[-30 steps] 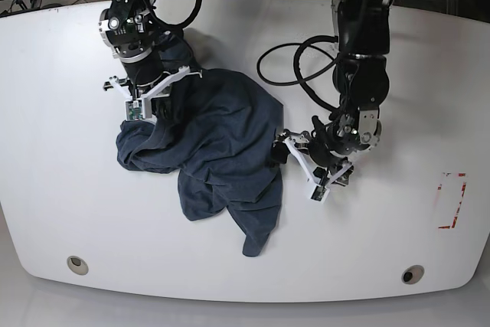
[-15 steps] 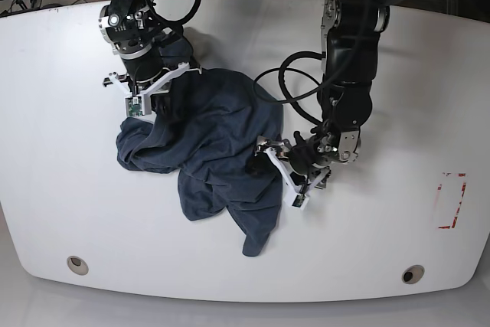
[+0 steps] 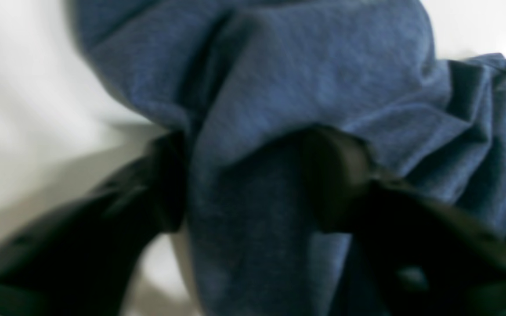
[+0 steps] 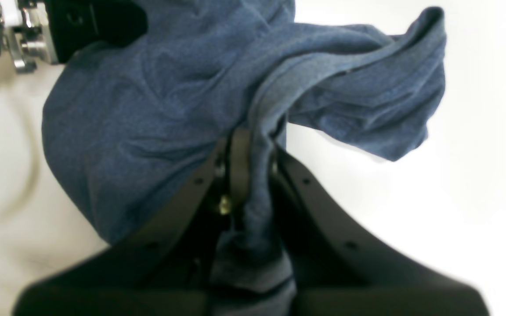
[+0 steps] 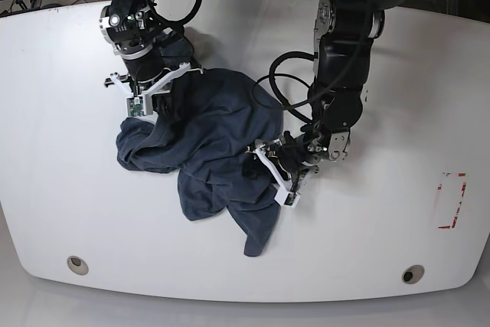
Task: Fold the T-shirt properly
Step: 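Move the left gripper down onto the shirt's side and grasp it, then lift the shirt with both grippers and swing it through the air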
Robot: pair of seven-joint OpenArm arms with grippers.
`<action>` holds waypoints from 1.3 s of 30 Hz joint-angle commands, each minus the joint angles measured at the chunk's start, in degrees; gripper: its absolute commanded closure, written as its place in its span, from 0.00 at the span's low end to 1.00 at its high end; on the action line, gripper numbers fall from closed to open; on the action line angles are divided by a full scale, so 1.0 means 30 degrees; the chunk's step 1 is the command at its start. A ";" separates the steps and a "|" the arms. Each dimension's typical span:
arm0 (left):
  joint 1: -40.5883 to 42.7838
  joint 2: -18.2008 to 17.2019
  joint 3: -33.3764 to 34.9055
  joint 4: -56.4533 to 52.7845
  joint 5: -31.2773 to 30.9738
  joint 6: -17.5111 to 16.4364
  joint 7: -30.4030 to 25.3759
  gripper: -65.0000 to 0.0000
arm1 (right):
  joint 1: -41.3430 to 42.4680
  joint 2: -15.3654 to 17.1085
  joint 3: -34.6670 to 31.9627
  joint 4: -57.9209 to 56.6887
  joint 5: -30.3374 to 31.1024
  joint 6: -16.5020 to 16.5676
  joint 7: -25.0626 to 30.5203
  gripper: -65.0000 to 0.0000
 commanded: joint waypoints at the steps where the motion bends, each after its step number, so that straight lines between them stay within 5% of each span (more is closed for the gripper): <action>1: -0.0368 0.0041 -0.0027 0.0293 -0.0018 -0.0022 0.0242 0.66 | 0.0199 -0.0005 -0.0013 0.0407 0.0258 0.0097 0.0503 1.00; 7: -0.0338 -0.0369 0.0003 0.0293 -0.0018 -0.0052 0.0594 1.00 | 0.0199 -0.0005 -0.0013 0.0348 0.0258 0.0097 0.0503 1.00; 14: 0.0365 -0.1395 -0.0085 0.2168 -0.0047 -0.0667 0.2176 1.00 | 0.0873 -0.0005 0.0046 0.0319 0.0170 0.0097 0.0503 1.00; 24: 0.4028 -0.3329 -0.1082 1.1311 -0.0047 -0.1253 0.5136 1.00 | 0.2133 -0.0005 -0.0013 0.0319 0.0287 0.0097 0.0444 1.00; 39: 0.7486 -0.4501 -0.4188 2.1245 -0.0047 -0.1253 0.8096 1.00 | 0.6324 -0.0005 0.0016 -0.0267 0.0287 0.0068 -0.0757 1.00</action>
